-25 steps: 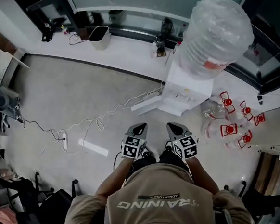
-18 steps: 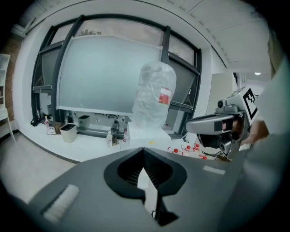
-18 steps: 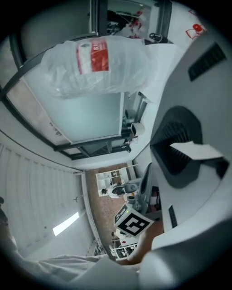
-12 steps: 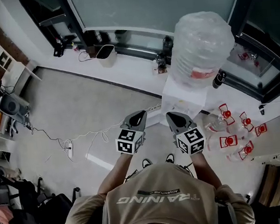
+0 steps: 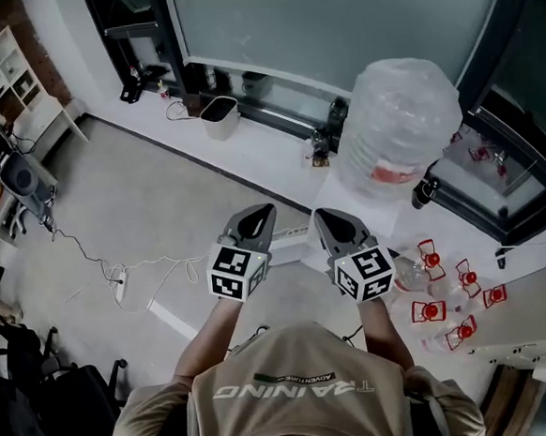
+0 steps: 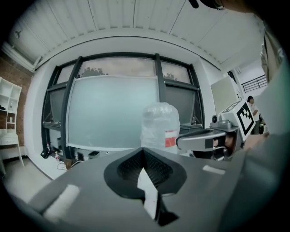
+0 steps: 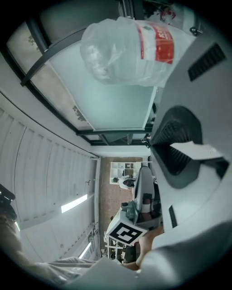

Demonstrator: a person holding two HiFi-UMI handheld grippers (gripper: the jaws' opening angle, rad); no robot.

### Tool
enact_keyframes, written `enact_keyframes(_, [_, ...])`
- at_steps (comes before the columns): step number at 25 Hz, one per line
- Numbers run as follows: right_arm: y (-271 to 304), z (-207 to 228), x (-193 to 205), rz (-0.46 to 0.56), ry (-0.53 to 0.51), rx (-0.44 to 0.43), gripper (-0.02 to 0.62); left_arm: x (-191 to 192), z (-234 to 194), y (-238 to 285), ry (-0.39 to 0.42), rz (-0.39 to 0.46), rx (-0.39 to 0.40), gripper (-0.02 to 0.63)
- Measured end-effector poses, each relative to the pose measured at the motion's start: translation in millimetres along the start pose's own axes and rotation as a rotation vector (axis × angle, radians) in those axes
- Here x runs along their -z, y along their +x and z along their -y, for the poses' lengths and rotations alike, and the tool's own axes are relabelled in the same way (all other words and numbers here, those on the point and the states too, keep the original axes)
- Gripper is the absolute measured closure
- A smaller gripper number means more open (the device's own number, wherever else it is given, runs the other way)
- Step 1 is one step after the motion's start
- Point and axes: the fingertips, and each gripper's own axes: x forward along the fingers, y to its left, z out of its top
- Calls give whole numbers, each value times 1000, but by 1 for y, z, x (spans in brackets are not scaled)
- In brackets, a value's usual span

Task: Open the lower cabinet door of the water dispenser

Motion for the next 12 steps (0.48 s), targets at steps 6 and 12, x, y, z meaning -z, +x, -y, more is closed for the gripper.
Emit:
enact_keyframes(6, [0, 5, -14, 17, -25, 25, 588, -12, 0, -8, -4, 38, 0, 606])
enact_keyframes(12, [-6, 11, -21, 14, -52, 67, 588, -22, 3, -10, 29, 63, 22, 606])
